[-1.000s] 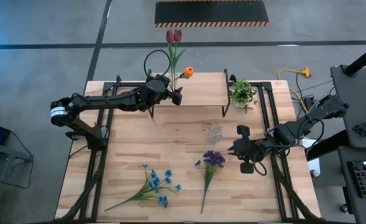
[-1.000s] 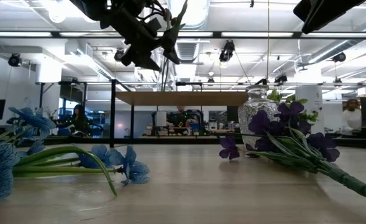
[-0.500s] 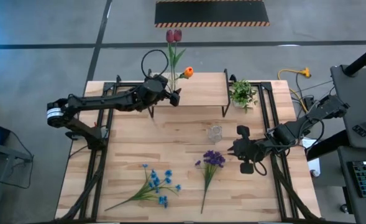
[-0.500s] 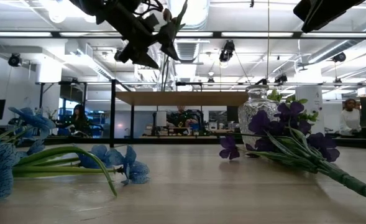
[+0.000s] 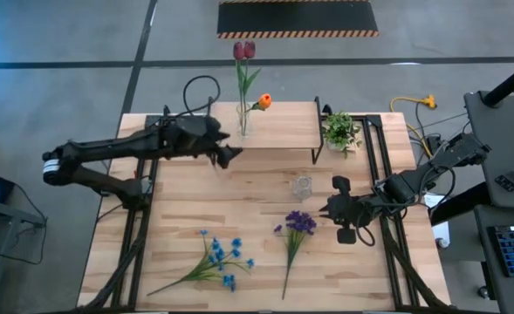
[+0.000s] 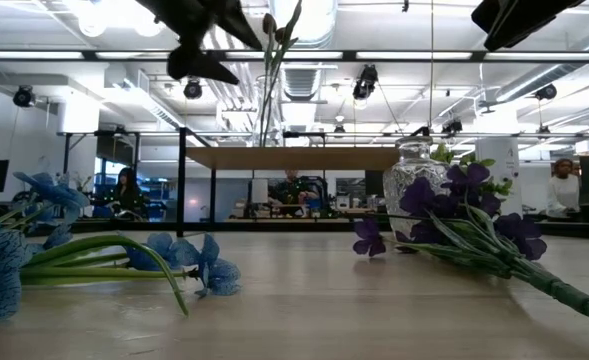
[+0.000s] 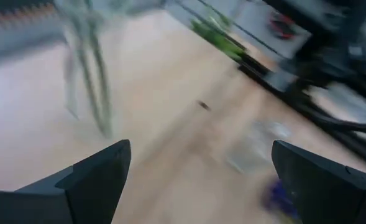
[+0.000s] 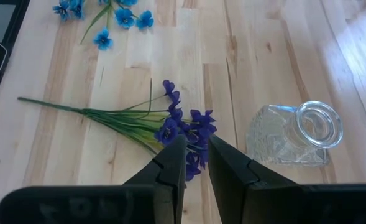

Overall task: Pick and place flowers into a vace then onto a shelf
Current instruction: Put the blue flowers into the transparent vase

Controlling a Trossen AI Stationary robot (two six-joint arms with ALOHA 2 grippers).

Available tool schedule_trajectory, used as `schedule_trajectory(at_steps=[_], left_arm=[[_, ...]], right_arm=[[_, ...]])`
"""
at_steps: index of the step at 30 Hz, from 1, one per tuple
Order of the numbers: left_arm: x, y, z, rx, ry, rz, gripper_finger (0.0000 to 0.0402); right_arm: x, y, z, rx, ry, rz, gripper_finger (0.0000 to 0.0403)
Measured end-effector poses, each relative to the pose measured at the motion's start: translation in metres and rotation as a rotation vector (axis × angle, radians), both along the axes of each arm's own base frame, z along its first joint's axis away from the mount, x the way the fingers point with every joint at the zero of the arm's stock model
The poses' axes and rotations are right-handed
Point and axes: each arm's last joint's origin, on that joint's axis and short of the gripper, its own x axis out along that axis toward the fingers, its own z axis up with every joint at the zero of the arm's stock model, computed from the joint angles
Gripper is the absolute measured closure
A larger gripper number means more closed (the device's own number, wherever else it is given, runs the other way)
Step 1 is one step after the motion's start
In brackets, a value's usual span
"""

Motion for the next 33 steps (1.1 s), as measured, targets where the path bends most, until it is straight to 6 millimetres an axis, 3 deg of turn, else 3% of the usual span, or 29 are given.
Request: schedule_trajectory(at_steps=[6,15,23,33], left_arm=[[-0.023,-0.034,0.011,-0.274,-0.035,-0.258,0.0029],[-0.034,-0.117,0.007,-0.479,0.072,-0.523,0.0029],[-0.029,-0.187,-0.022,-0.668,0.293,-0.584,0.0029],[-0.028,-0.256,-0.069,-0.716,0.544,-0.533,0.0029]], right_arm=[[0.001,0.000,0.000,0.003,-0.007,0.001,0.0346],[0.001,0.001,0.001,0.026,-0.015,0.010,0.0346],[0.002,0.001,0.001,0.027,-0.015,0.011,0.0346],[0.002,0.002,0.002,0.032,-0.018,0.013,0.0346]])
